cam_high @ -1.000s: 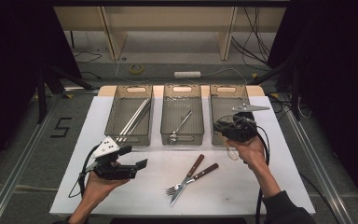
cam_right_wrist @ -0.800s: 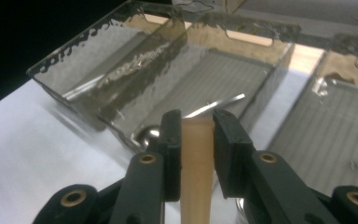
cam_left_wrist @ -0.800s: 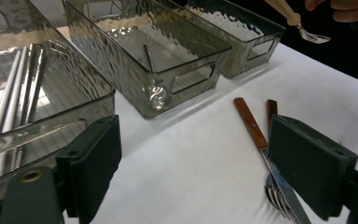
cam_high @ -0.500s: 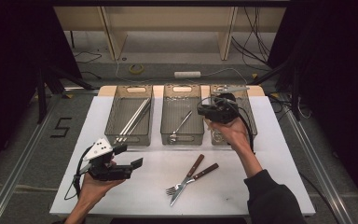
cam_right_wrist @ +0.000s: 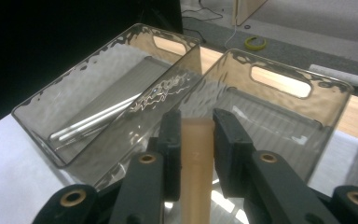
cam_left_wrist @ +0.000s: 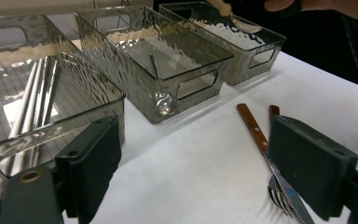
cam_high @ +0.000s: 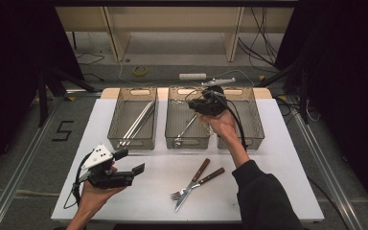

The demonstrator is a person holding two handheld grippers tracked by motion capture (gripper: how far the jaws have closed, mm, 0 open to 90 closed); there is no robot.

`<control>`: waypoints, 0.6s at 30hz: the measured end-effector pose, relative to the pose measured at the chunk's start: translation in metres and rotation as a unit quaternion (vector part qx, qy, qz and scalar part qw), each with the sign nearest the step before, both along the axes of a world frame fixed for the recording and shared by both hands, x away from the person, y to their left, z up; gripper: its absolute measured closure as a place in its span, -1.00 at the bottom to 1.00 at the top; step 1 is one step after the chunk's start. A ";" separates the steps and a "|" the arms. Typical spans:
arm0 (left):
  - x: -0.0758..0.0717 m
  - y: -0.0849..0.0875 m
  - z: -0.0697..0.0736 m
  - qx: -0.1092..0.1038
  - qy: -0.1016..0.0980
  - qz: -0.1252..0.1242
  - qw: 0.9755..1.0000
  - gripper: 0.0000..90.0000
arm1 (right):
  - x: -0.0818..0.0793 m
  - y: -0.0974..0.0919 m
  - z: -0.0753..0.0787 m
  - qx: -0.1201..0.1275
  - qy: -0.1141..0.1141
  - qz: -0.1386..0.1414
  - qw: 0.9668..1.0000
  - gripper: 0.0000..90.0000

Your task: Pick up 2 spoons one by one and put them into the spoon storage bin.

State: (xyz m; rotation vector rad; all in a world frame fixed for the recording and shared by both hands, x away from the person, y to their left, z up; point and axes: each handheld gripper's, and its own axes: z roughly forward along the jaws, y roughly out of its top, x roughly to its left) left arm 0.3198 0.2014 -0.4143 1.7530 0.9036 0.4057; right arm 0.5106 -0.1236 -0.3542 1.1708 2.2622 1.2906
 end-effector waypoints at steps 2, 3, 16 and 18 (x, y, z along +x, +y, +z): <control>-0.001 0.001 0.000 -0.003 -0.002 0.003 1.000 -0.62 | 0.004 0.004 -0.003 -0.001 0.000 0.000 1.000 0.66; -0.001 0.001 0.000 0.000 -0.003 0.002 1.000 -0.62 | 0.006 0.005 -0.004 -0.004 -0.001 0.001 1.000 0.66; -0.010 0.003 -0.002 0.015 -0.009 -0.001 1.000 -0.62 | 0.029 0.026 -0.016 -0.034 -0.002 -0.003 0.999 0.65; -0.010 0.002 -0.002 0.016 -0.008 -0.002 1.000 -0.62 | 0.031 0.027 -0.018 -0.036 -0.002 -0.006 0.999 0.65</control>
